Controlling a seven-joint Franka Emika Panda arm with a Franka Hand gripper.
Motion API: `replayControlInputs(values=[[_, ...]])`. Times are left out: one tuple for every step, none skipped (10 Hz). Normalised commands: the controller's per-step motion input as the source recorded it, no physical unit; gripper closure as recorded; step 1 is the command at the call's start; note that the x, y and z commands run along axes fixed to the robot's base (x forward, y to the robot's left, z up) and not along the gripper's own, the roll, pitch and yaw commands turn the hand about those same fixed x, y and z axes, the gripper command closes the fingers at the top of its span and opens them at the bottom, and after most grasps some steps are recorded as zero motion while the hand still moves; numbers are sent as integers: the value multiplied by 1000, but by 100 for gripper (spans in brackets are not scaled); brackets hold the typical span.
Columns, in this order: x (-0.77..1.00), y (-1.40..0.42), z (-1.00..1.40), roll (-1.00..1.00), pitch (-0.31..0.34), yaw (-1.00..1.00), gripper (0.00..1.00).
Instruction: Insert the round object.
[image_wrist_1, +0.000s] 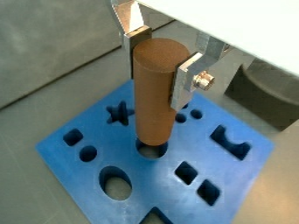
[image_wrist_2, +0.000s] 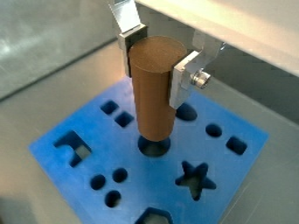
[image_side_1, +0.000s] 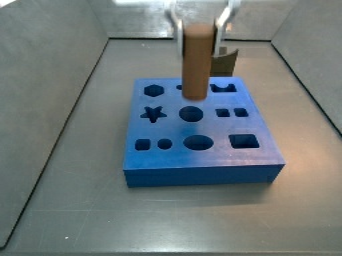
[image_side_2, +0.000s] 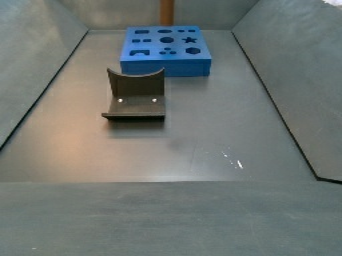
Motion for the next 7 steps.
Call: replayControlInputs(values=[[40,0,-577,150,4,0,100],[46,74,-349,9,13,0,100],[71,91,-217,0,16,0,100],[111,74,-277,0,7,0,100],[57,43,-283,-10,0,0,100],[0,0,-326,-66,0,0,100],[0,0,-360,-96,0,-20,100]])
